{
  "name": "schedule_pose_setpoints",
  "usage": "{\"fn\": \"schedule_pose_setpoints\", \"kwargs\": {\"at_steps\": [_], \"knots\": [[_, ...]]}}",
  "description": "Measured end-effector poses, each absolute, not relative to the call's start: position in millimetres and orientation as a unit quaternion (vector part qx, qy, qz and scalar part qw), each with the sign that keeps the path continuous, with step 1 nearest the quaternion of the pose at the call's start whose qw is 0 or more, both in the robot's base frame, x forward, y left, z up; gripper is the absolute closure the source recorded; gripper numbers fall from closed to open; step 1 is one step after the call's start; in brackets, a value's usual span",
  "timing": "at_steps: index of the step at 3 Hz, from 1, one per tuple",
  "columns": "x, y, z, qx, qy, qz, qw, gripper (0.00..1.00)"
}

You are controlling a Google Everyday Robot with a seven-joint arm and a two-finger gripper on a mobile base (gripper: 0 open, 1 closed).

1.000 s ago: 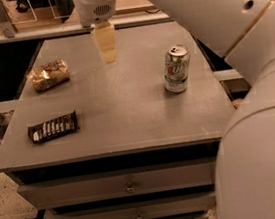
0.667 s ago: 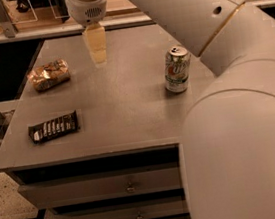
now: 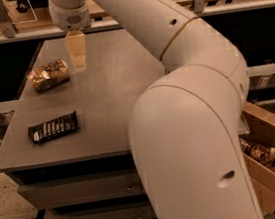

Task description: Place orange can upright

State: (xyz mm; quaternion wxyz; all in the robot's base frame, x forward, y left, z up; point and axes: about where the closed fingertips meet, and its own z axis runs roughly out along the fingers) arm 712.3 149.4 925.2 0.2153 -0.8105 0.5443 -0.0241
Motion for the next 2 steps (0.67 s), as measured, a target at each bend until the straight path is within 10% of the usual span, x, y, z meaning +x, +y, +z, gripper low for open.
{"fn": "schedule_pose_setpoints", "kwargs": {"at_steps": [2], "knots": [[722.3,192.5,914.1,-0.805,0.550,-0.011,0.221,0.00]]}}
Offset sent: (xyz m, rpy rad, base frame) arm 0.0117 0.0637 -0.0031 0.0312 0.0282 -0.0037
